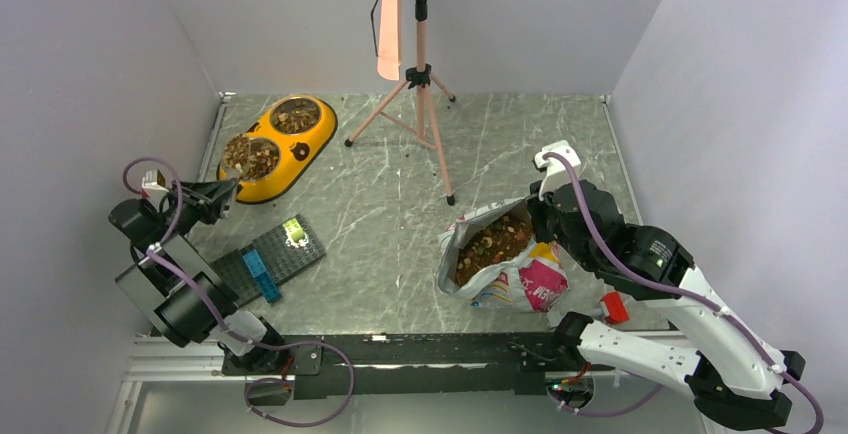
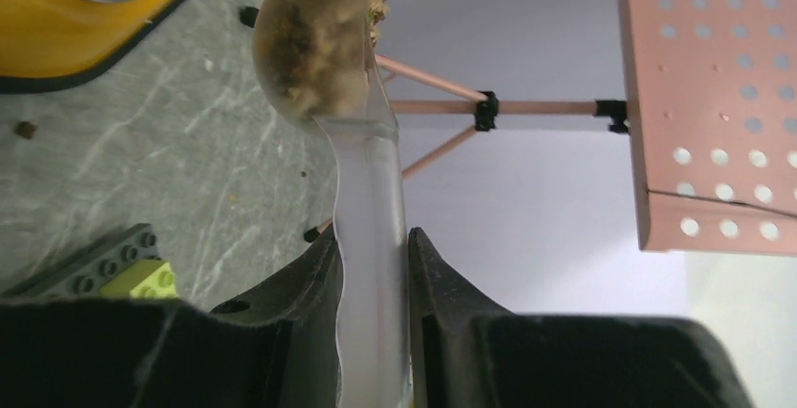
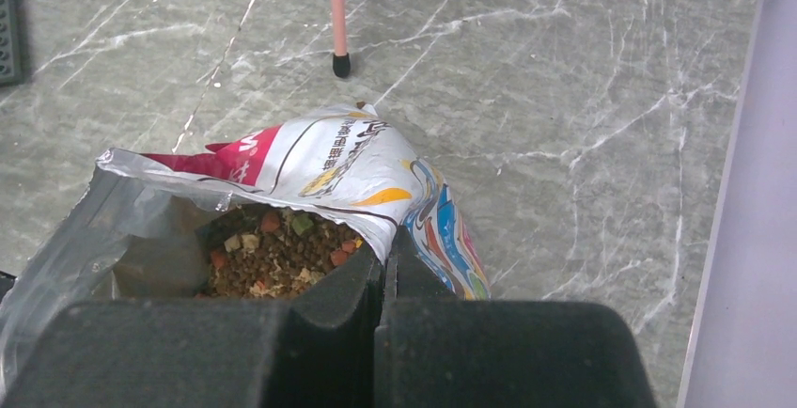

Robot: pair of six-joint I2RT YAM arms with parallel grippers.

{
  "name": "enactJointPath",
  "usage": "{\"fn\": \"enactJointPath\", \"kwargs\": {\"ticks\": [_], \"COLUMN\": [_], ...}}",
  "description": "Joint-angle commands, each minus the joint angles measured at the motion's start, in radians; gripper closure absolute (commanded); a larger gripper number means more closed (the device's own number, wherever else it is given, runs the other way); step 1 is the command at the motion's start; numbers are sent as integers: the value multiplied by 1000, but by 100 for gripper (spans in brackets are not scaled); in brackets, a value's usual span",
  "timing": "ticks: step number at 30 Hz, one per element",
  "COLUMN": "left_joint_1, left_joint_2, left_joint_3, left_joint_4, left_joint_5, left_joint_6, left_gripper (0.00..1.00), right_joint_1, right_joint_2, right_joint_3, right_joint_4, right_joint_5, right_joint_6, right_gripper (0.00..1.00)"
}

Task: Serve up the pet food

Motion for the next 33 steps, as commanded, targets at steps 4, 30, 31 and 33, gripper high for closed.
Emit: {"fn": "enactJointPath", "kwargs": {"ticks": [4,30,31,33], "left_joint_1": [10,-137,-146,-168], "left_joint_2": [-23,225,234,265], "left_joint_3": [145,628,660,728], "left_joint_4": [-638,-1405,-1444,-1543], "left_joint_5": [-74,-459,-486,-546], "left_joint_6": [473,557,548,530], "left_gripper": [100,100,100,100], "right_joint_1": [-1,-4,-4,-5], "right_joint_2": [-19,-12,-12,-10], "right_joint_3": [14,25,25,28], "right_joint_4": [142,135,133,132], "right_joint_5": [27,32,32,31], "right_joint_6": [-39,-27,-27,-26], "right_gripper": [100,100,100,100]}}
